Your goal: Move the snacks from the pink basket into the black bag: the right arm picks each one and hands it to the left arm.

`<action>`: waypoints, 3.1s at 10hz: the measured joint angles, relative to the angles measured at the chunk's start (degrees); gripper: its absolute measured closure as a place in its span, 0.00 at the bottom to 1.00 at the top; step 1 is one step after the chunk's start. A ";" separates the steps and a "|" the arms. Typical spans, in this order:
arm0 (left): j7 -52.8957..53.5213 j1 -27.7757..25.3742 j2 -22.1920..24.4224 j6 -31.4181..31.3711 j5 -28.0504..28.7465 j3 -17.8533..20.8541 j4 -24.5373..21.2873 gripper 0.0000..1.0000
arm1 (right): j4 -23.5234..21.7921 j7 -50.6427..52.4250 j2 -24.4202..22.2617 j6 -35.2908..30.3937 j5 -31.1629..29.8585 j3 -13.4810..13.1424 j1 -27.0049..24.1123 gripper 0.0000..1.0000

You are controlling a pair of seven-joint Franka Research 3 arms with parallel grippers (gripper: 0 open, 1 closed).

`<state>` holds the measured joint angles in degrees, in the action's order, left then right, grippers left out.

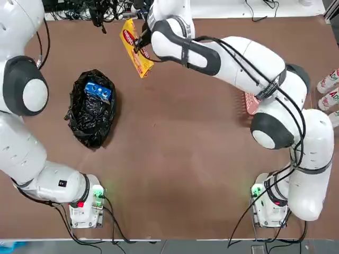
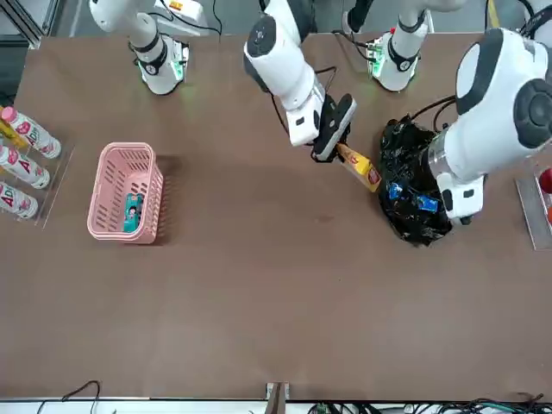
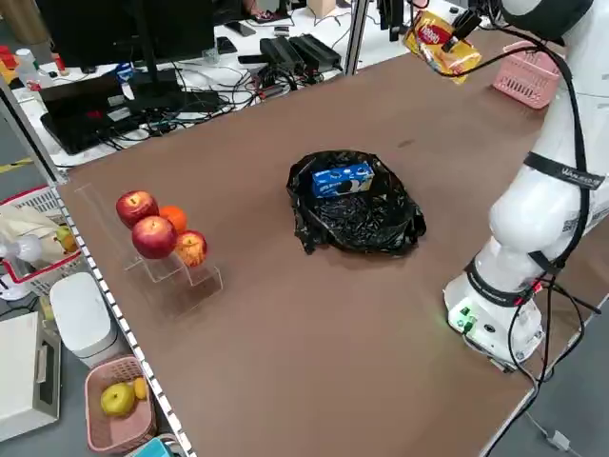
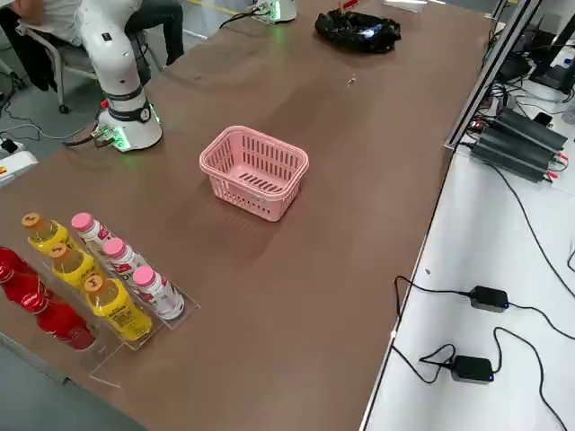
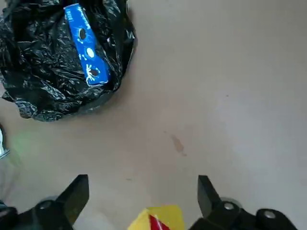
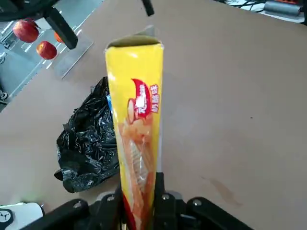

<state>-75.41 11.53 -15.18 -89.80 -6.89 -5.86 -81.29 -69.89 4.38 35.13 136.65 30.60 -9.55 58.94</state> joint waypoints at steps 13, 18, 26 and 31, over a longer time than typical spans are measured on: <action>-8.58 6.87 -2.78 3.23 -3.50 -0.04 1.32 0.03 | 0.31 -2.30 0.37 1.77 -2.32 -0.05 1.59 0.77; -8.37 6.80 -2.87 5.31 -3.50 0.04 1.95 0.64 | 0.31 -3.03 0.74 2.20 -2.99 -0.25 1.84 0.77; -3.34 5.75 -2.84 6.76 -3.42 0.96 2.04 0.66 | 1.21 -5.98 0.77 2.81 -4.08 -0.26 2.07 0.18; 8.76 -9.39 -2.00 9.06 -3.32 1.80 1.87 0.66 | 1.71 -7.23 0.71 2.62 -5.00 -1.34 0.97 0.00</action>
<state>-66.65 2.15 -17.18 -80.74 -10.20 -4.05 -79.42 -68.17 -2.85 35.83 139.27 25.61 -10.89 59.90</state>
